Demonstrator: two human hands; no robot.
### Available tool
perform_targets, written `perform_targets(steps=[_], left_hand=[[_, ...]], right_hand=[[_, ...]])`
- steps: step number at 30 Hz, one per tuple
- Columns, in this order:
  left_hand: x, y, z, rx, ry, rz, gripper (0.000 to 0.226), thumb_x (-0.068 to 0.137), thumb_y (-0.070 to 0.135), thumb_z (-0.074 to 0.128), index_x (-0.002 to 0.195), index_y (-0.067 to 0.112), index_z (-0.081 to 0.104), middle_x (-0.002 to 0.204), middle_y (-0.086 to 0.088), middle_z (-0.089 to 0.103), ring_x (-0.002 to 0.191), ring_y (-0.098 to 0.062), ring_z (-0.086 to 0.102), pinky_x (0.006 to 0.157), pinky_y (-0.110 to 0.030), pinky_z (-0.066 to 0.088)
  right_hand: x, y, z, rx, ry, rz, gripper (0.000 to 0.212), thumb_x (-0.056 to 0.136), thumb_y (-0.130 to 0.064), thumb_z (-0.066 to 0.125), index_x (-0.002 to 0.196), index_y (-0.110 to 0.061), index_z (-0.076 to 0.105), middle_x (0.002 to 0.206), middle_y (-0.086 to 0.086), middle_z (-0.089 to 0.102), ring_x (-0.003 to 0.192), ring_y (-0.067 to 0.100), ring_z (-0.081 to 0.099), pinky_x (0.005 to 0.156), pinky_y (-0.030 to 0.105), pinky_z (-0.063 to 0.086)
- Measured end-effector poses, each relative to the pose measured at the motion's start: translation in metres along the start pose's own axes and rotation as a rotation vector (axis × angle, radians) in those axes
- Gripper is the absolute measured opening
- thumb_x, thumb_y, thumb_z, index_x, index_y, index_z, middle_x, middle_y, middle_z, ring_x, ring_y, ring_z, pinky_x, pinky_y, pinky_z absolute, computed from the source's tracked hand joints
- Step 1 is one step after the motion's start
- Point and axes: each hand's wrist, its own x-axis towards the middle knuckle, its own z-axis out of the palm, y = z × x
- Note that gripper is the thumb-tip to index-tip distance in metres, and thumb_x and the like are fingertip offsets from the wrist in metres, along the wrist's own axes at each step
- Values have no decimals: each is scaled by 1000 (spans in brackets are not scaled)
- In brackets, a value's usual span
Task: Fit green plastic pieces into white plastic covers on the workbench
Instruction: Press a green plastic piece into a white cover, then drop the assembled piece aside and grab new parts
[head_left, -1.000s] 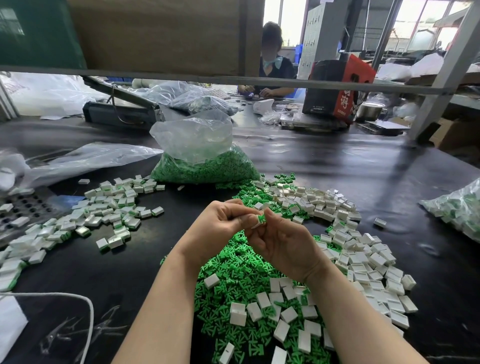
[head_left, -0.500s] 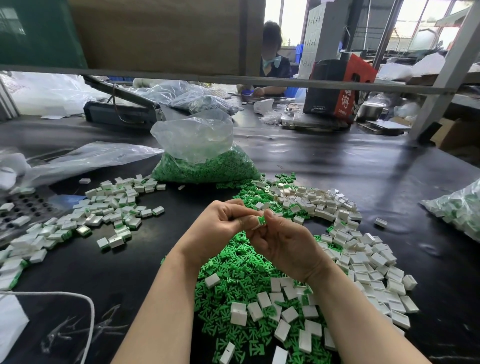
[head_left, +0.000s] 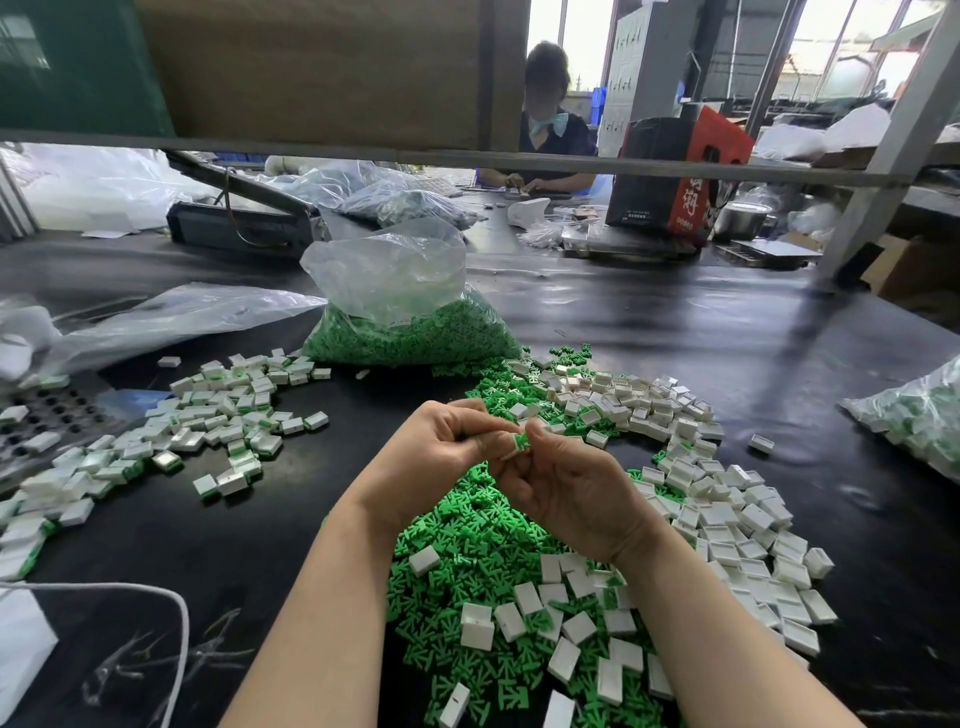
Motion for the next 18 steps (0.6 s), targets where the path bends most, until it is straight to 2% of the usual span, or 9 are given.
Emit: perform_targets(steps=[2, 3, 5, 7, 9, 12, 15, 18], left_hand=[[0, 1, 0, -1, -19, 24, 23, 84, 10, 70, 80, 31, 77, 91, -13, 74, 90, 23, 52, 81, -2, 39], [-1, 2, 0, -16, -26, 31, 18, 82, 10, 71, 81, 27, 78, 91, -21, 71, 83, 18, 56, 76, -2, 41], [-3, 1, -3, -92, -79, 16, 10, 76, 15, 73, 84, 16, 79, 79, -17, 68, 73, -1, 62, 71, -12, 47], [-5, -2, -7, -184, -155, -22, 21, 73, 15, 74, 92, 6, 78, 76, -9, 70, 67, -11, 62, 68, -20, 50], [-6, -5, -11, -214, -146, -57, 26, 74, 13, 73, 99, 7, 76, 80, -10, 71, 71, -13, 64, 71, -20, 51], [-3, -7, -13, -161, -11, -94, 19, 79, 14, 72, 97, 19, 77, 98, -5, 75, 86, -5, 66, 72, -11, 47], [-1, -10, -13, -108, 26, -123, 16, 84, 12, 70, 91, 24, 78, 100, 1, 76, 95, -6, 68, 78, -13, 46], [-1, -10, -12, -80, 31, -136, 17, 86, 14, 70, 88, 28, 79, 99, 2, 76, 98, -8, 68, 84, -19, 45]], right_hand=[[-1, -2, -1, -23, -14, 41, 34, 87, -38, 50, 94, -6, 59, 77, 2, 60, 62, 9, 48, 57, 18, 37], [-2, -3, -2, -47, -29, 63, 34, 88, -38, 49, 94, -5, 59, 76, 2, 61, 62, 10, 48, 57, 19, 35], [-3, -7, -5, -103, -72, 109, 34, 90, -33, 47, 98, -2, 58, 78, 4, 59, 63, 10, 49, 55, 19, 34], [-6, -12, -9, -187, -112, 153, 36, 89, -28, 51, 108, 3, 56, 81, 7, 56, 65, 12, 47, 53, 18, 34], [-9, -19, -12, -369, -148, 204, 46, 86, -26, 60, 117, 8, 55, 80, 5, 54, 67, 14, 45, 58, 21, 34], [-12, -28, -7, -671, -275, 280, 42, 83, -22, 70, 119, -2, 62, 87, 8, 56, 75, 24, 46, 67, 28, 35], [-12, -34, 5, -855, -406, 356, 37, 84, -13, 73, 120, -12, 66, 73, -1, 57, 64, 9, 49, 61, 17, 39], [-10, -35, 13, -1038, -455, 419, 41, 84, -17, 74, 124, -22, 66, 70, 1, 56, 57, 6, 44, 55, 17, 34]])
